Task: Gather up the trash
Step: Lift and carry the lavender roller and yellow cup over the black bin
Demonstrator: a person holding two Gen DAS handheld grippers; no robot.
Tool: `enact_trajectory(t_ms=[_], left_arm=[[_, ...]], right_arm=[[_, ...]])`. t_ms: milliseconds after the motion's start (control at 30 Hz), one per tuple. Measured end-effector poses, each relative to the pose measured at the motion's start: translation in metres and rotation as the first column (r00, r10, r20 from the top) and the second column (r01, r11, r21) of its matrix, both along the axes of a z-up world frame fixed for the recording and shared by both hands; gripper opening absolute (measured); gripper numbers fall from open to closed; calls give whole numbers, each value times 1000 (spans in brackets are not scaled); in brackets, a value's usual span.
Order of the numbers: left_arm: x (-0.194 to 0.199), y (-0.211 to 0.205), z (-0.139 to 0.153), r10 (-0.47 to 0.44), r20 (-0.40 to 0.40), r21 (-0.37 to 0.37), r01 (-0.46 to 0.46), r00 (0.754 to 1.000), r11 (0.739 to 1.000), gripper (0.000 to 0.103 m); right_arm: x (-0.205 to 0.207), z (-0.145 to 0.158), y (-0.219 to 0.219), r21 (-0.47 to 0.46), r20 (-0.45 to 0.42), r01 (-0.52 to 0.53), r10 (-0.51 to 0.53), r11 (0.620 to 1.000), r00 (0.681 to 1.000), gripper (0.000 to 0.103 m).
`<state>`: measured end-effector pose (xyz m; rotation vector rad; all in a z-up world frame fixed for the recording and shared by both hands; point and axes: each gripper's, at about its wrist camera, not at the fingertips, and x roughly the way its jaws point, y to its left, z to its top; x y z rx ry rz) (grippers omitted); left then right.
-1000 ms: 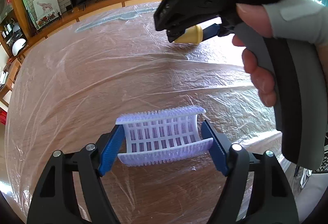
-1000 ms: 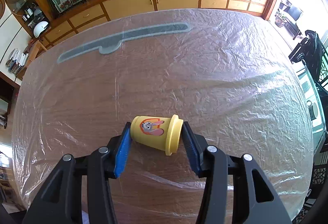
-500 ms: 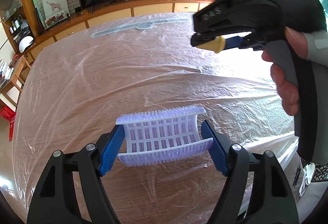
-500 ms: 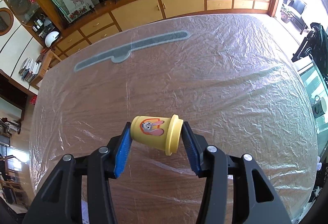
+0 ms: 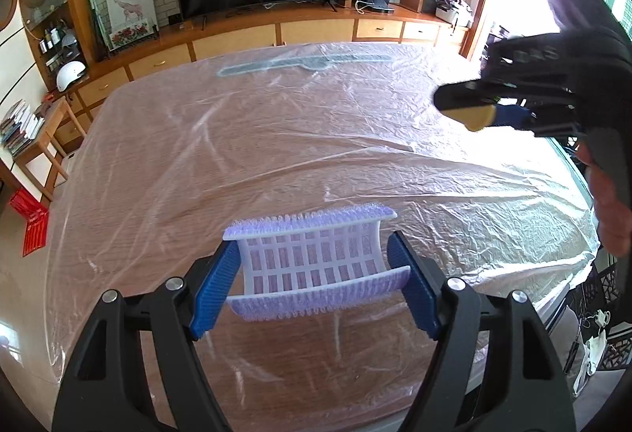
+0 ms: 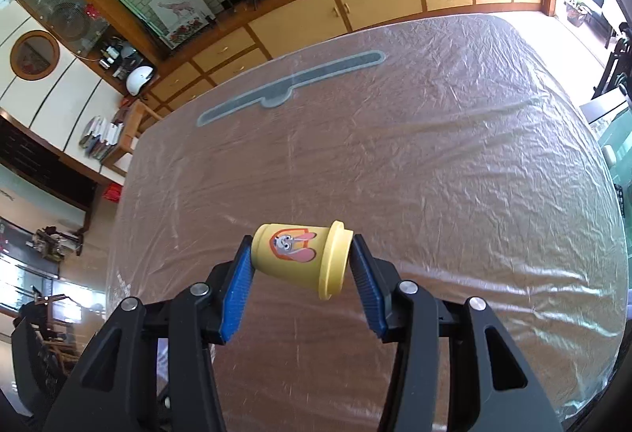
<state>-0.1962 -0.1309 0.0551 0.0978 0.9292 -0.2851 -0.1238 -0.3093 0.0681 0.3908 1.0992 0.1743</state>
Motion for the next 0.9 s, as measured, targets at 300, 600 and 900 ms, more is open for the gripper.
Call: enact_trajectory(t_ms=[300,600,900], left_arm=[[-15,13,10,33,17,-27,-32,999,999,76],[-46,22,27,16,39,-71,-13,999,997,76],[-93,23,33,-37,36,-61,40,999,997,76]], right_arm=[[-43,8,-8,121,4,-39,39,992,999,48],[-89,15,-11,237,29,-120,116,964,993,48],[-138,5,-19,278,23,-209,212,938,977,48]])
